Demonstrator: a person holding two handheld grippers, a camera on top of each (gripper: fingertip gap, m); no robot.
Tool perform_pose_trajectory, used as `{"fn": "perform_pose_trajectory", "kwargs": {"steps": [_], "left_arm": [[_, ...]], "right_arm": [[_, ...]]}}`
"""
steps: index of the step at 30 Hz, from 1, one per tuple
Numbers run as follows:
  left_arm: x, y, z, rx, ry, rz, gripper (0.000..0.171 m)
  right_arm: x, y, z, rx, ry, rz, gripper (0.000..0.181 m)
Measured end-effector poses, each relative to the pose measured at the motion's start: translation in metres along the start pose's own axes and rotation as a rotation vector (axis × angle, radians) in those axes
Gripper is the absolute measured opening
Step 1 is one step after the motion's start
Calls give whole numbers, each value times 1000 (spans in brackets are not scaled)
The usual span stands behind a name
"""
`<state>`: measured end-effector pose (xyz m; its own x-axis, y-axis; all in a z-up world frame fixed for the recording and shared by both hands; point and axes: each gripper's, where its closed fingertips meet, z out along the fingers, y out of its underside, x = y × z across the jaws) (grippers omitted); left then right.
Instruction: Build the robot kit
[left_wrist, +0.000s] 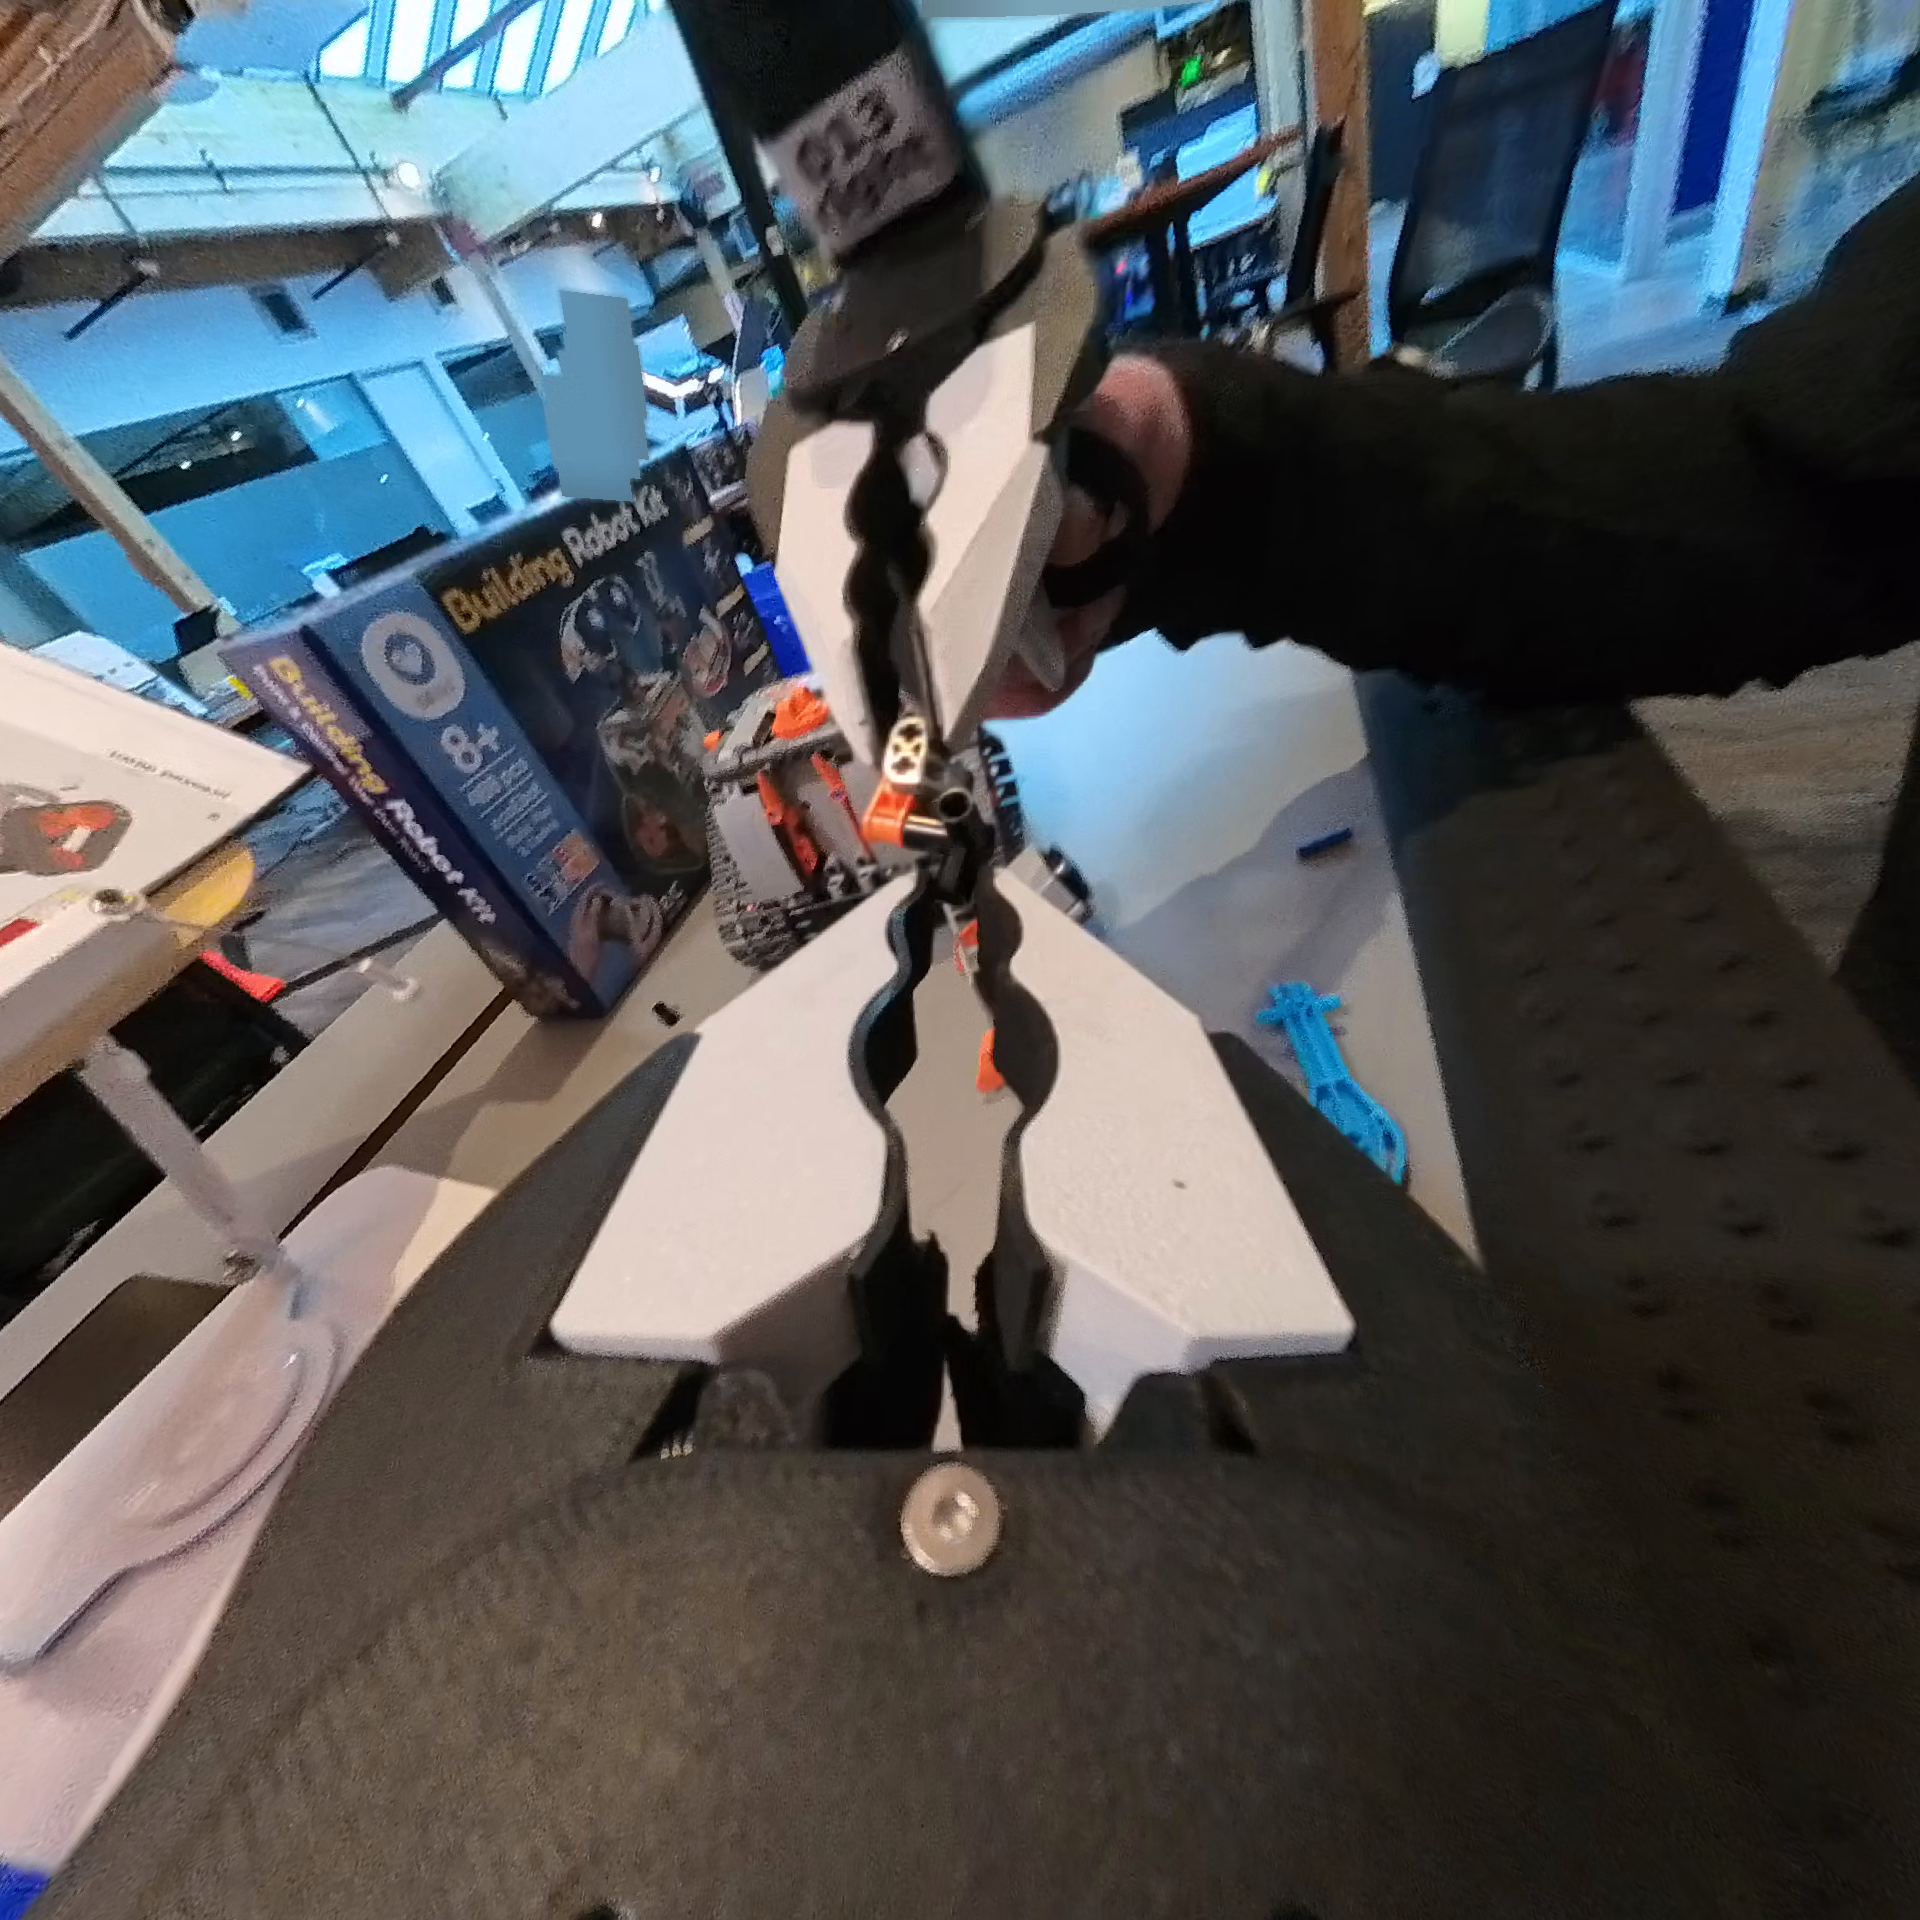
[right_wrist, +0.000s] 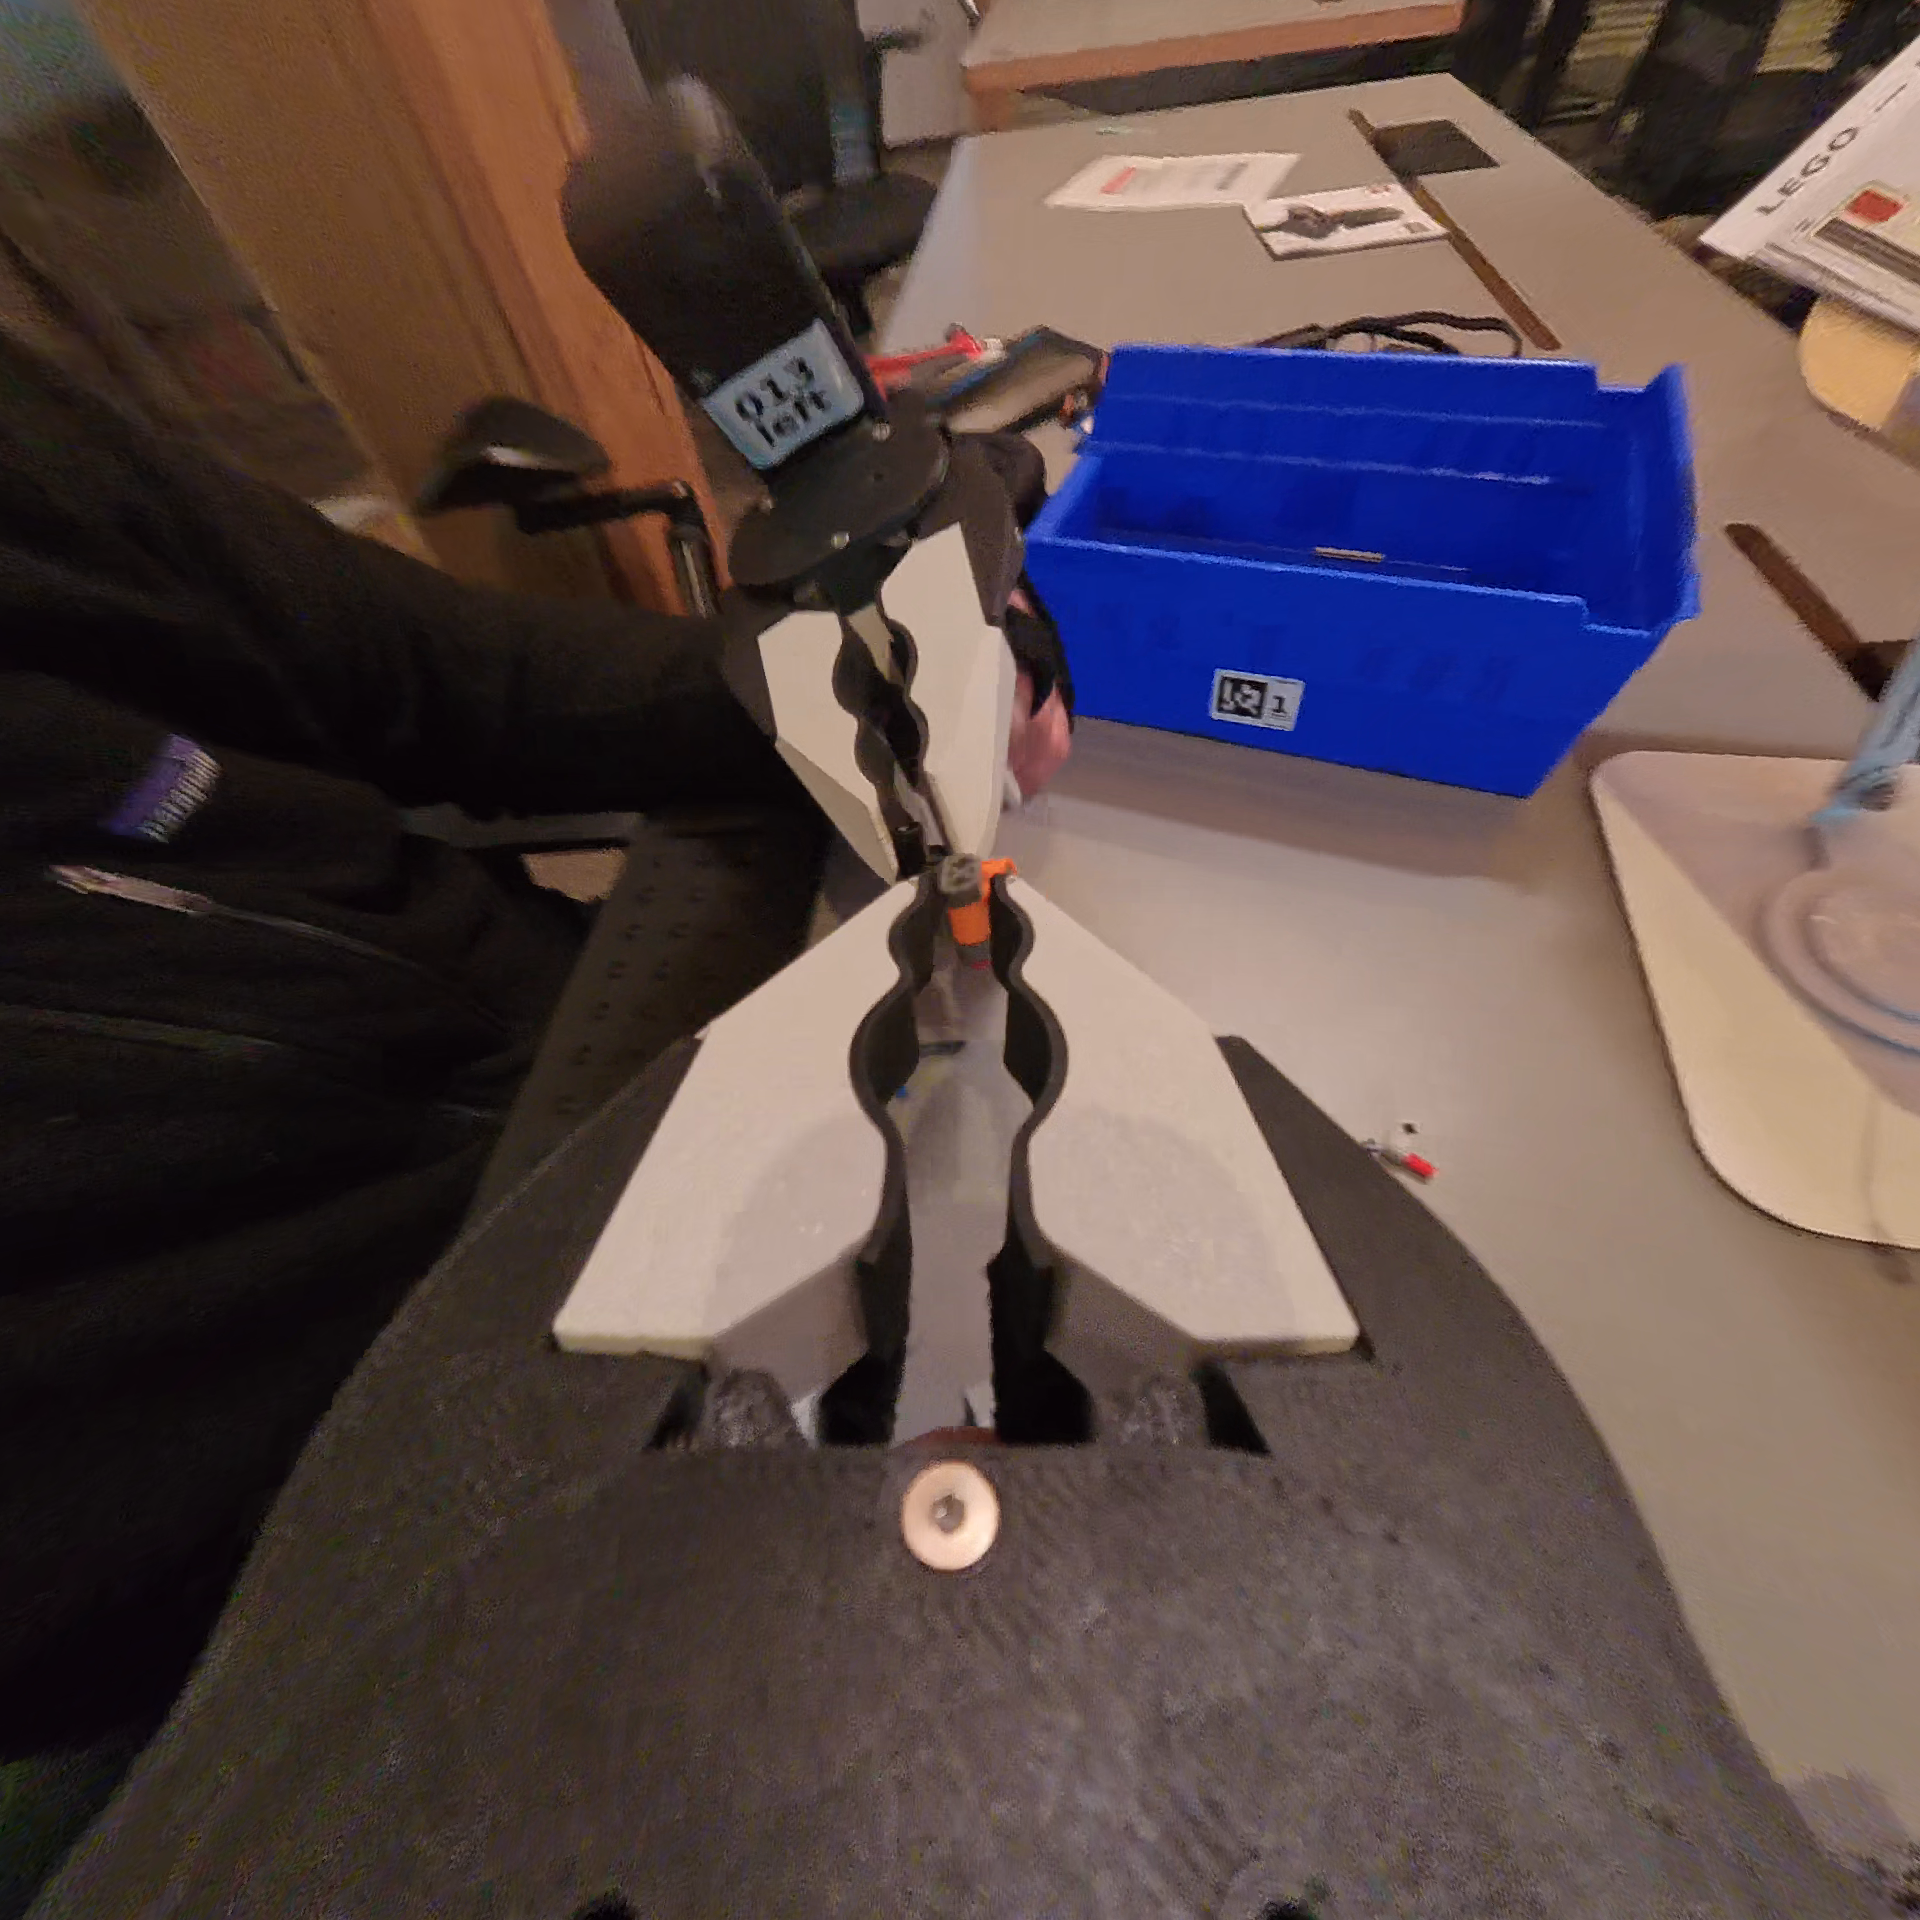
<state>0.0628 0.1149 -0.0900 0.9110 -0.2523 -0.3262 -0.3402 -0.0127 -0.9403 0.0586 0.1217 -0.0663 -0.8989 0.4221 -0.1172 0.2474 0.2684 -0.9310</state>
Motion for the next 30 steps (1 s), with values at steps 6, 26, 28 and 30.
{"fn": "perform_pose_trajectory", "kwargs": {"steps": [6,26,28,30], "left_arm": [[-10,-30,-14,196,17,-175,5],[-29,-29,-15,-271,-315,514,5],[-30,-32,-15,-367,-313,635,5],[-33,-34,-16,-479,-300,768,5]], "right_arm": [[7,-18,-10,48,186,-166,32],[9,-28,-2,244,503,-101,36],[8,-29,-2,296,471,-50,37],[9,-31,-4,376,420,33,40]]}}
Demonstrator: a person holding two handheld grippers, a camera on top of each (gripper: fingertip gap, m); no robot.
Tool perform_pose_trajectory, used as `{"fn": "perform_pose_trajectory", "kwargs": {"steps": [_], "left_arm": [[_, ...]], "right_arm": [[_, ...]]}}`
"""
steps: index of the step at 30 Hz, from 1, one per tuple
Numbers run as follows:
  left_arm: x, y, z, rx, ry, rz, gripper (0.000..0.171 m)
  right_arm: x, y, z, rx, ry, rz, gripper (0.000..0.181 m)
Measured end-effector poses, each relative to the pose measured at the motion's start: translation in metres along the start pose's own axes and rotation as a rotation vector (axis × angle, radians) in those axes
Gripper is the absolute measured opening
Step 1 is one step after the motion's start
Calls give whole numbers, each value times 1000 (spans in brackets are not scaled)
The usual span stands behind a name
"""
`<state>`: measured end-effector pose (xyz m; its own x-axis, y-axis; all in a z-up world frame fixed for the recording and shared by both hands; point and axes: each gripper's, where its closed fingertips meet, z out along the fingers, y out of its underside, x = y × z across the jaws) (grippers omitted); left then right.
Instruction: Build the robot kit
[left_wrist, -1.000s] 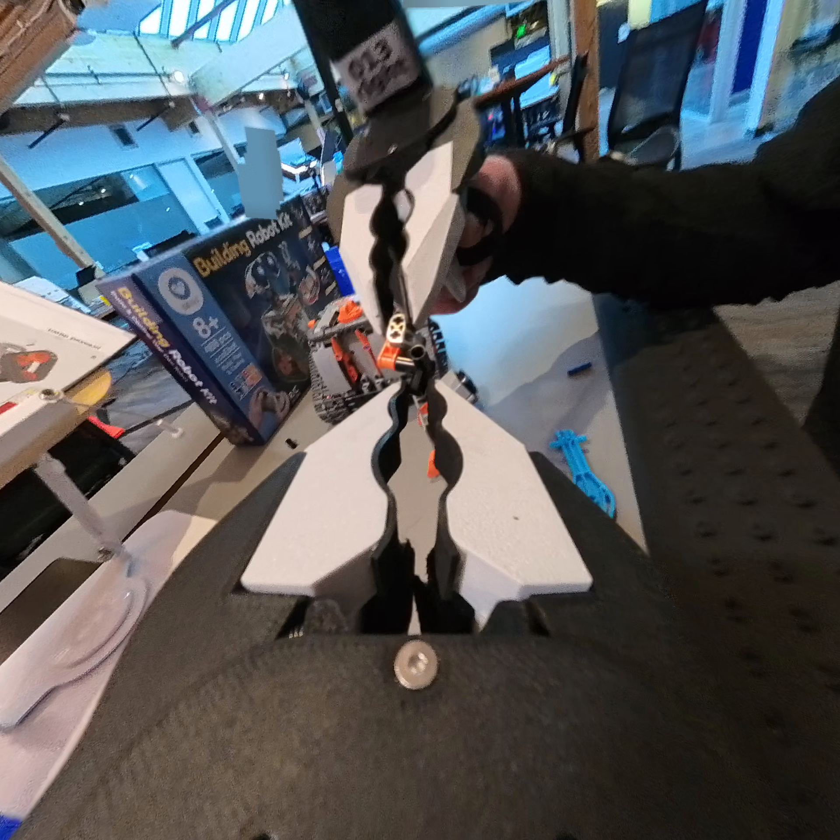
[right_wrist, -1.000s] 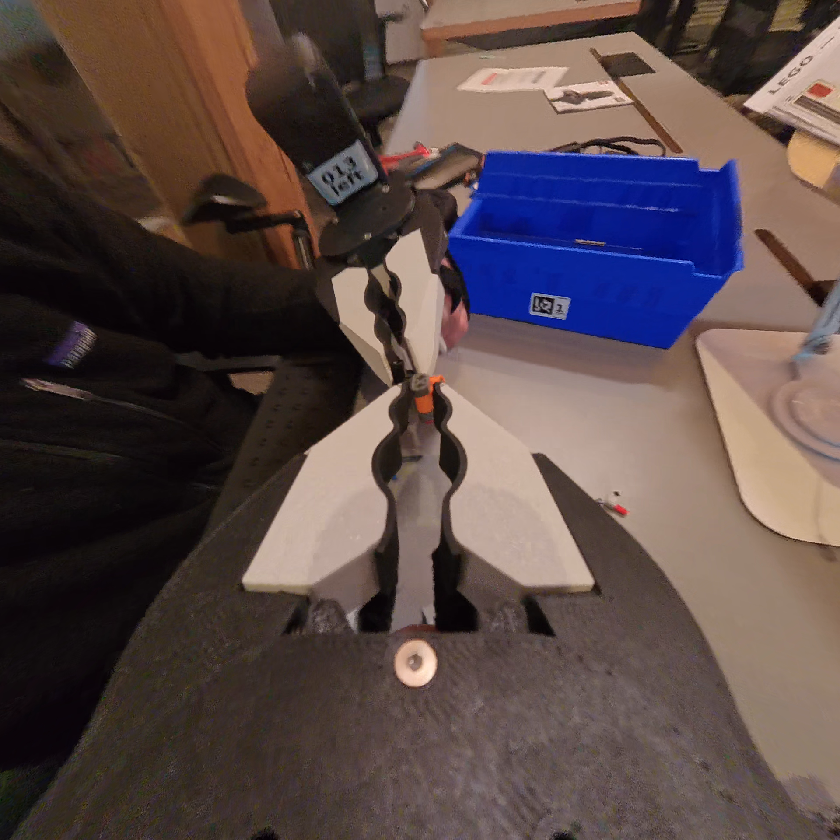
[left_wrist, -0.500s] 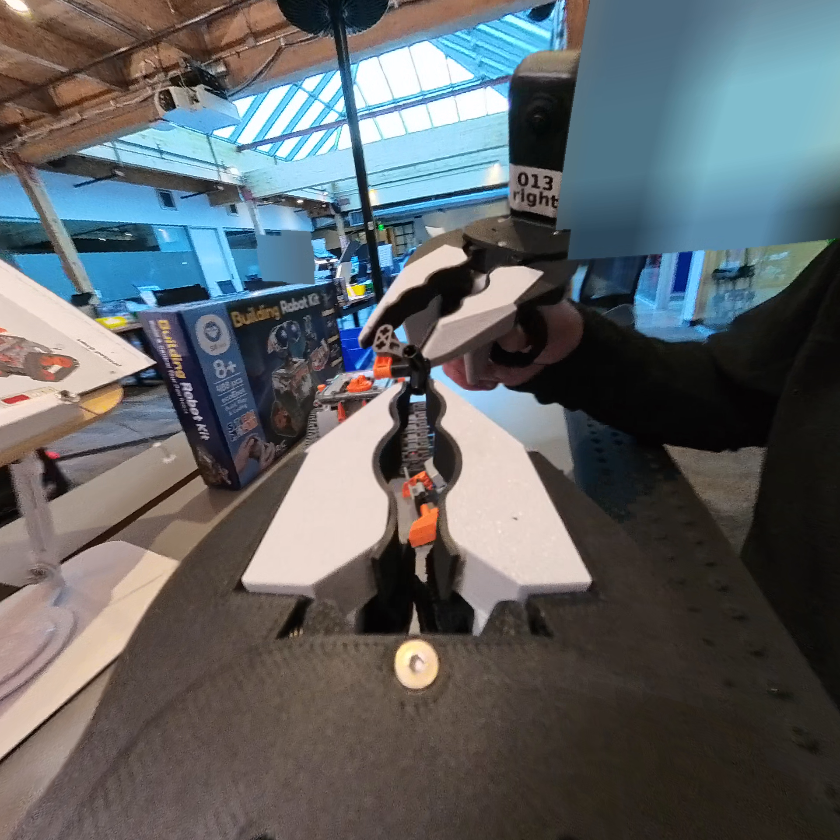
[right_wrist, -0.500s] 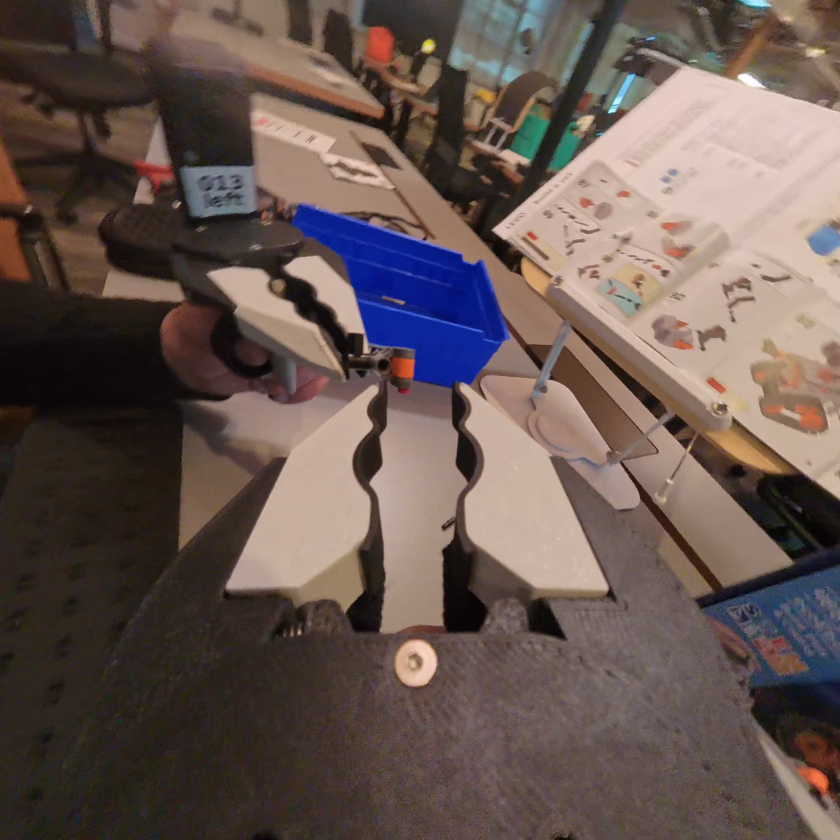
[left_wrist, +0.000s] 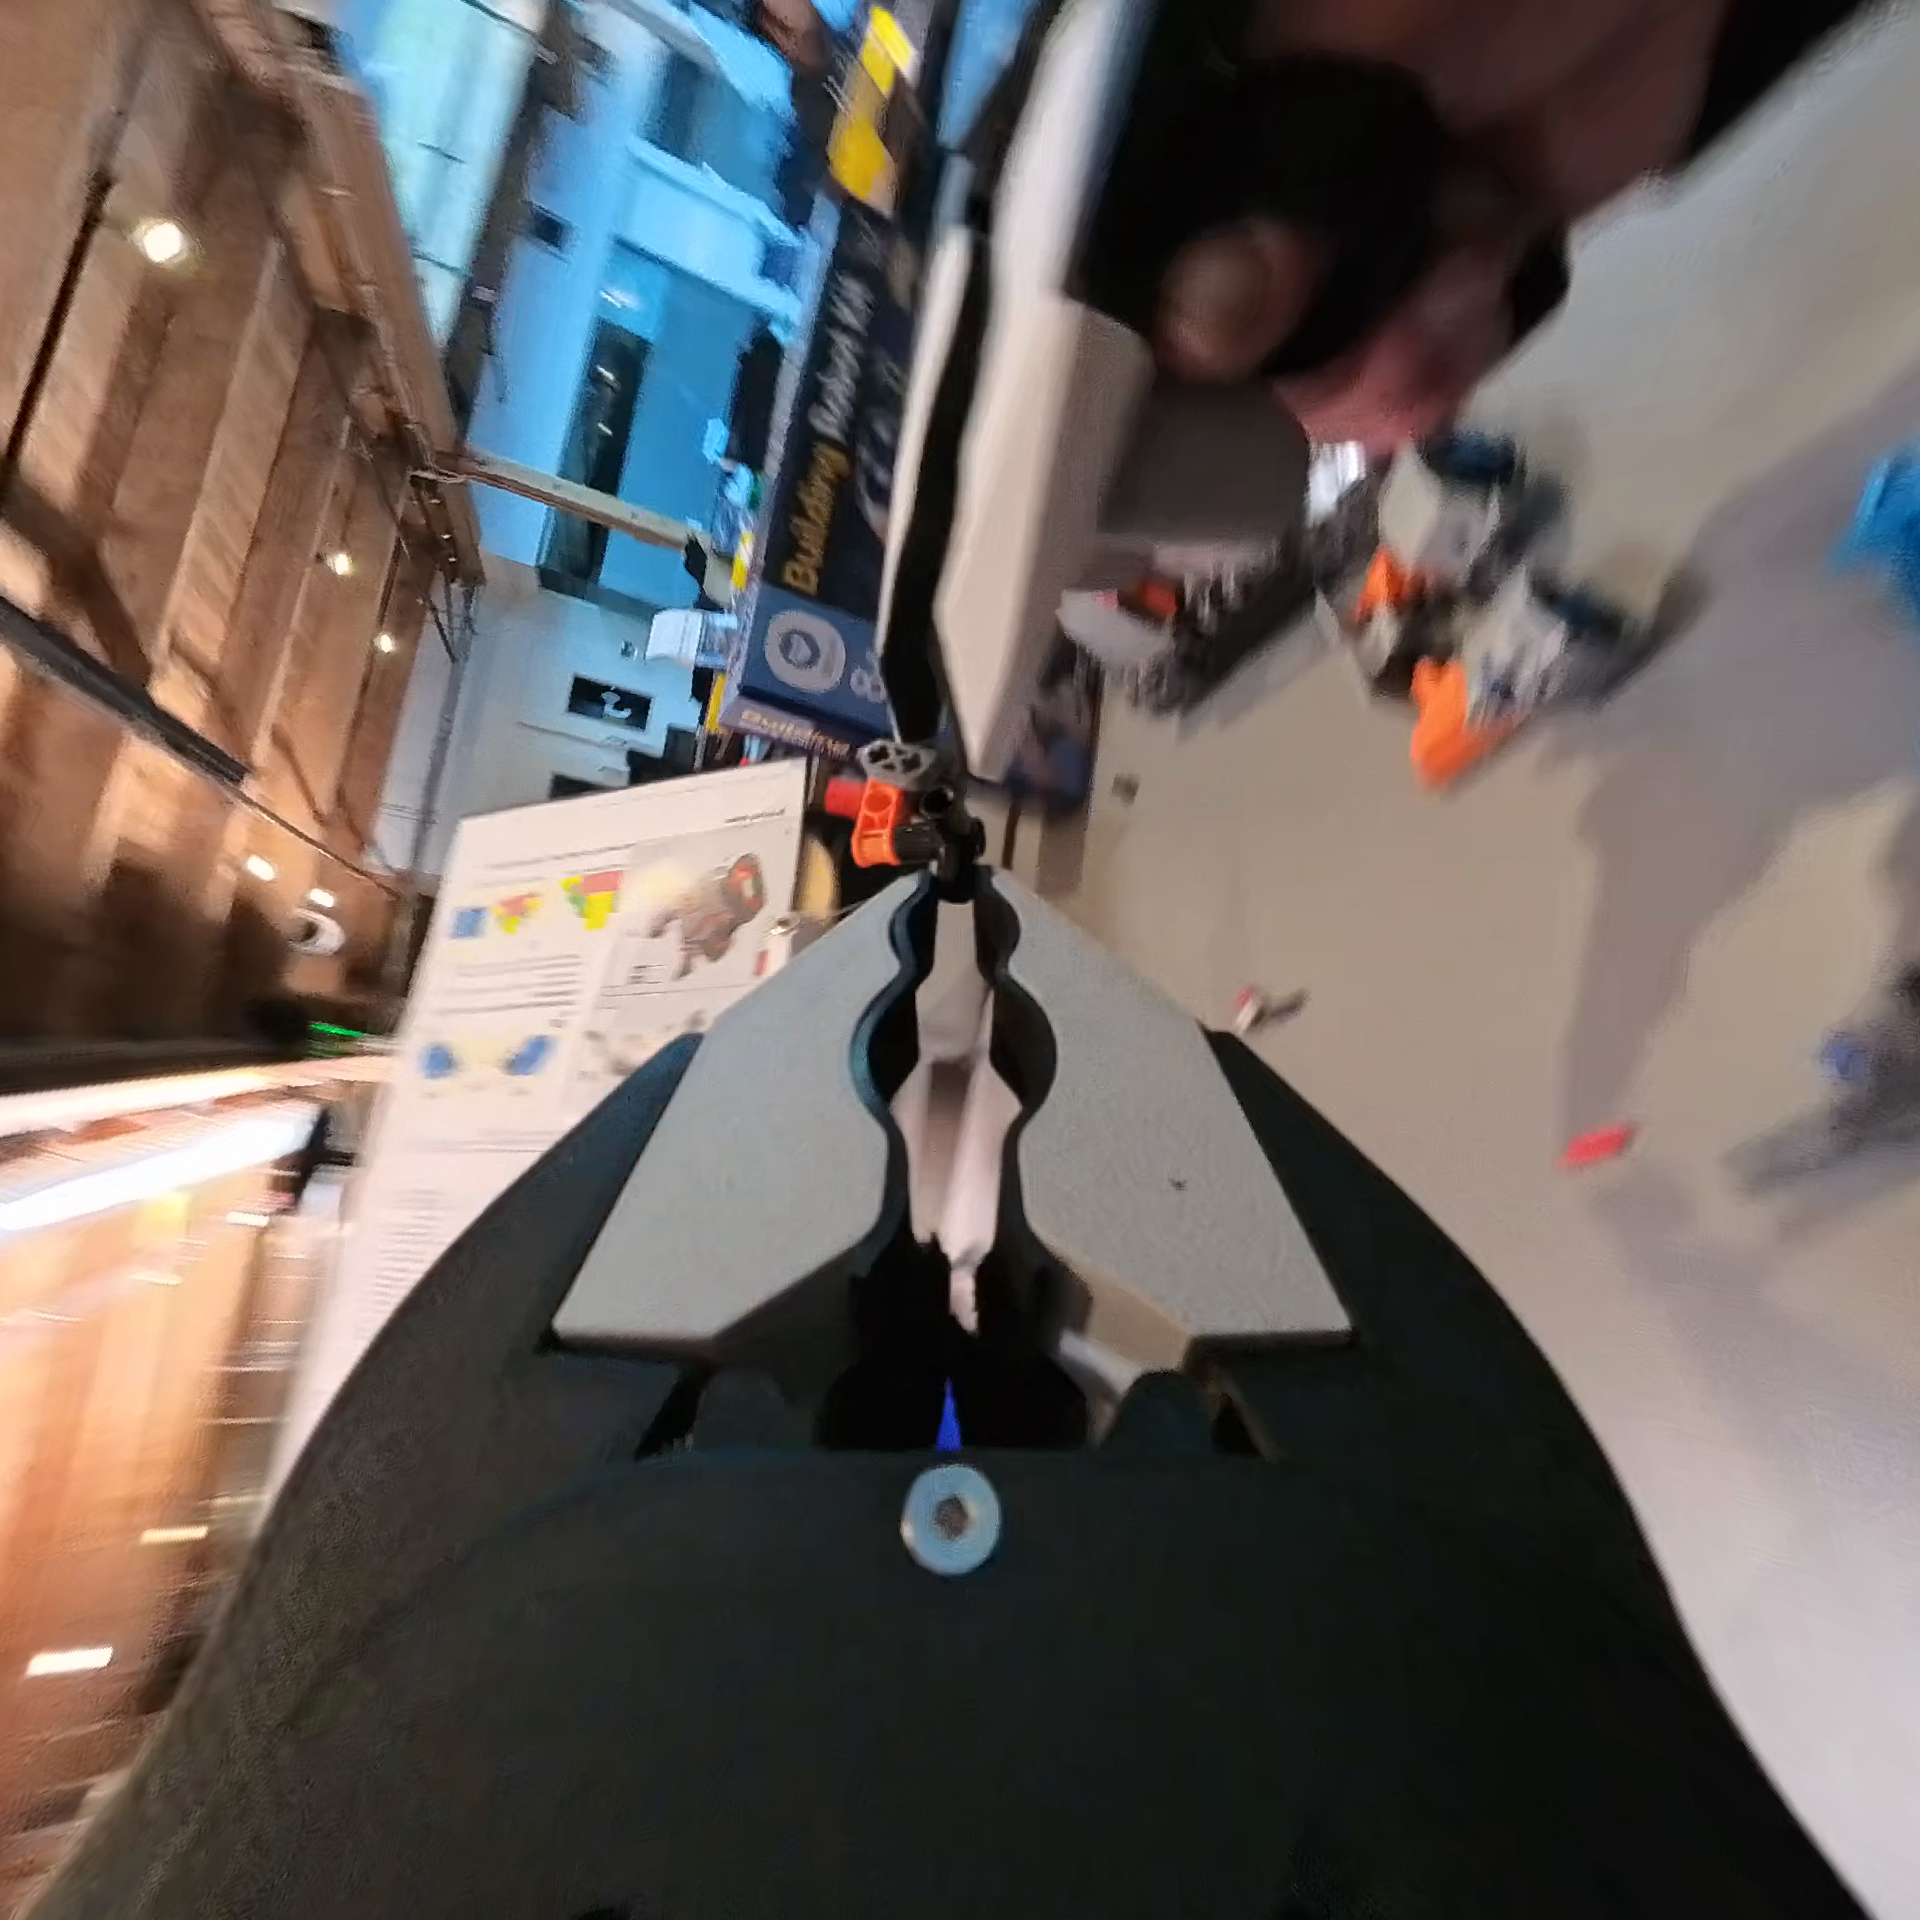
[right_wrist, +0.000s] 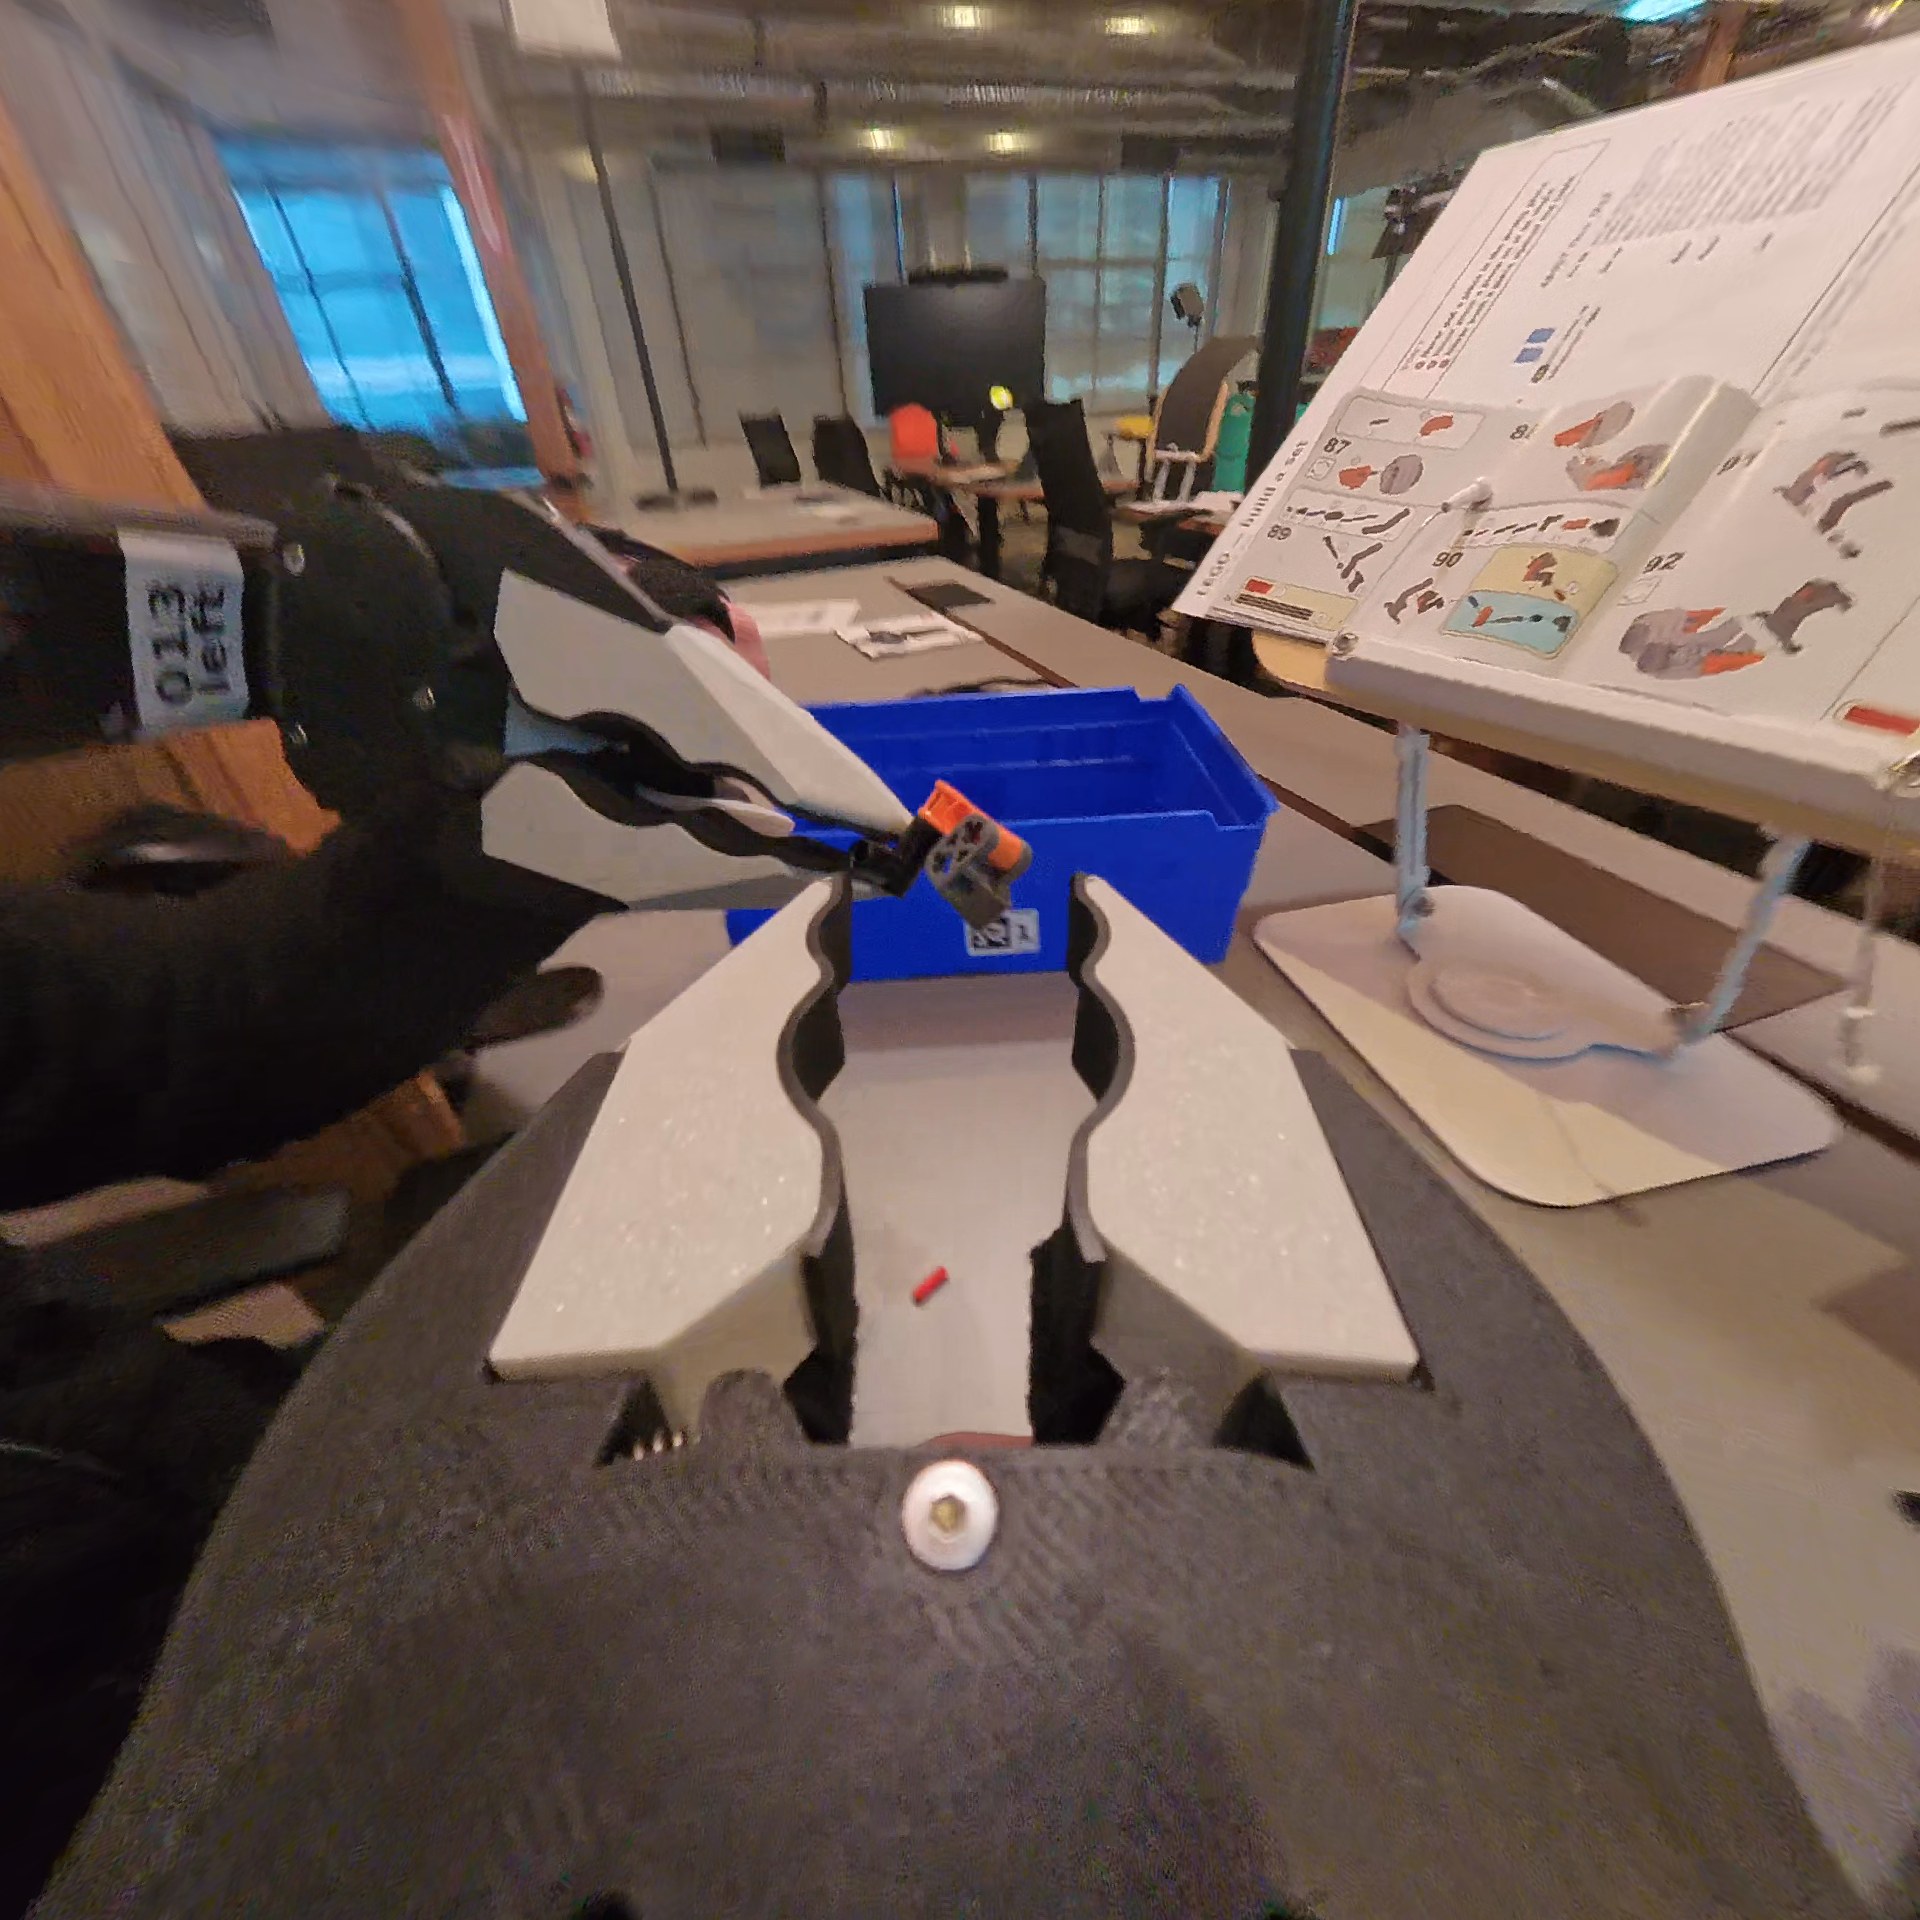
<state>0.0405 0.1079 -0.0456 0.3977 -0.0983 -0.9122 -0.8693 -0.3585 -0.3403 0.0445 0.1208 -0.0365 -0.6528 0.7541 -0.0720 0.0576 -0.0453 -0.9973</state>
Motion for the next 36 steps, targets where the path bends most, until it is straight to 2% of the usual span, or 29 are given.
{"fn": "perform_pose_trajectory", "kwargs": {"steps": [2,4,10,16,21,24,29,33,36], "left_arm": [[-4,2,1,-84,19,124,4],[-3,-2,1,-112,63,188,5],[-5,-15,2,-71,124,171,5],[-8,-25,-4,14,173,61,4],[-4,-21,-3,132,178,-122,5],[0,-17,0,192,168,-227,5],[11,0,9,169,165,-328,22],[14,3,14,164,151,-404,36],[12,-1,19,170,156,-458,36]], "right_arm": [[2,-2,-1,39,-33,81,41],[5,-1,-2,49,-40,104,36],[3,-2,-6,87,-99,83,17],[-2,-11,-13,87,-84,-44,16],[-3,-11,-13,-43,-25,-222,14],[1,-9,-11,-129,2,-270,15],[20,-2,-12,-269,39,-276,15],[28,7,-9,-401,50,-339,15],[32,13,-6,-498,66,-421,15]]}}
